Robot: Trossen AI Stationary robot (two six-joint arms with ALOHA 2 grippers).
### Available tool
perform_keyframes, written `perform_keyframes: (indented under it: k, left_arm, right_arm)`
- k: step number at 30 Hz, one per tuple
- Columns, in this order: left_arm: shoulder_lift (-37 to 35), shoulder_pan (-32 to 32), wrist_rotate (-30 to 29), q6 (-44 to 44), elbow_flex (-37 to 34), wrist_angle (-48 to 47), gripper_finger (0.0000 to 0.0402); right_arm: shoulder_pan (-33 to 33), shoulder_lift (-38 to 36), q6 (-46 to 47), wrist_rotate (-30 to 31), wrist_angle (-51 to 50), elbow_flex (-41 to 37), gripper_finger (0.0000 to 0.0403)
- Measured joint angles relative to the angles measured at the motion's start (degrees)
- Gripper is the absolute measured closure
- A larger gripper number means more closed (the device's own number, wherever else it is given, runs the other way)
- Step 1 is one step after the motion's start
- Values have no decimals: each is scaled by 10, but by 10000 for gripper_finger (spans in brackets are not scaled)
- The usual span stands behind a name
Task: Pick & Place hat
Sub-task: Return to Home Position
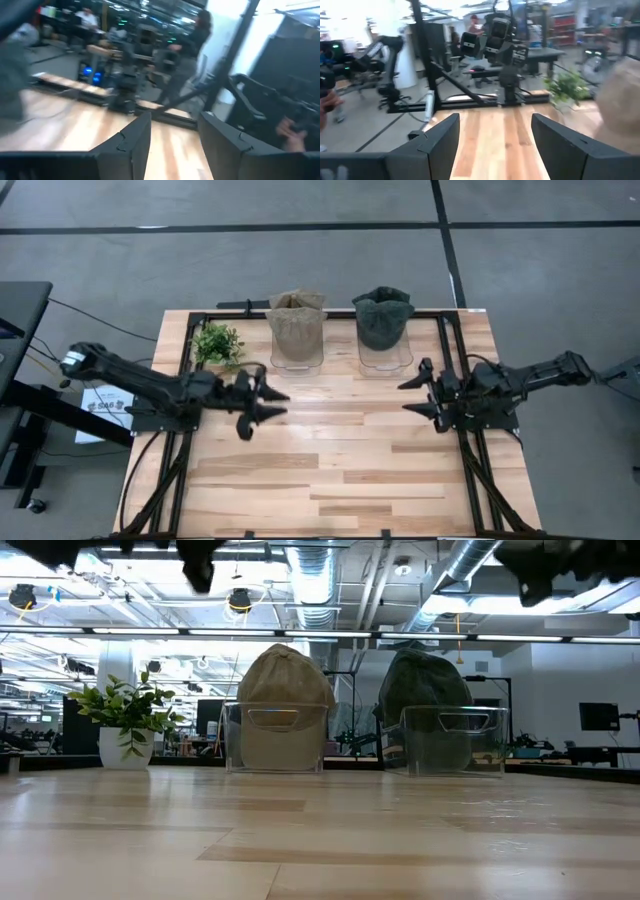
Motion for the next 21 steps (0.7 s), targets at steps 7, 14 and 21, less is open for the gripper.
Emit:
perform_keyframes:
  k: [7,14,21]
  left_arm:
    - [-96,34,-3,-27,-166,129,241]
    - [-98,27,-30,-27,-263,221,241]
    - [-78,25,-11,-4,-263,222,241]
  right_arm:
    - [51,-78,1,63,-2,-69,163]
    - [87,-159,16,179,-9,-142,163]
    - [111,-187,20,222,-29,-166,163]
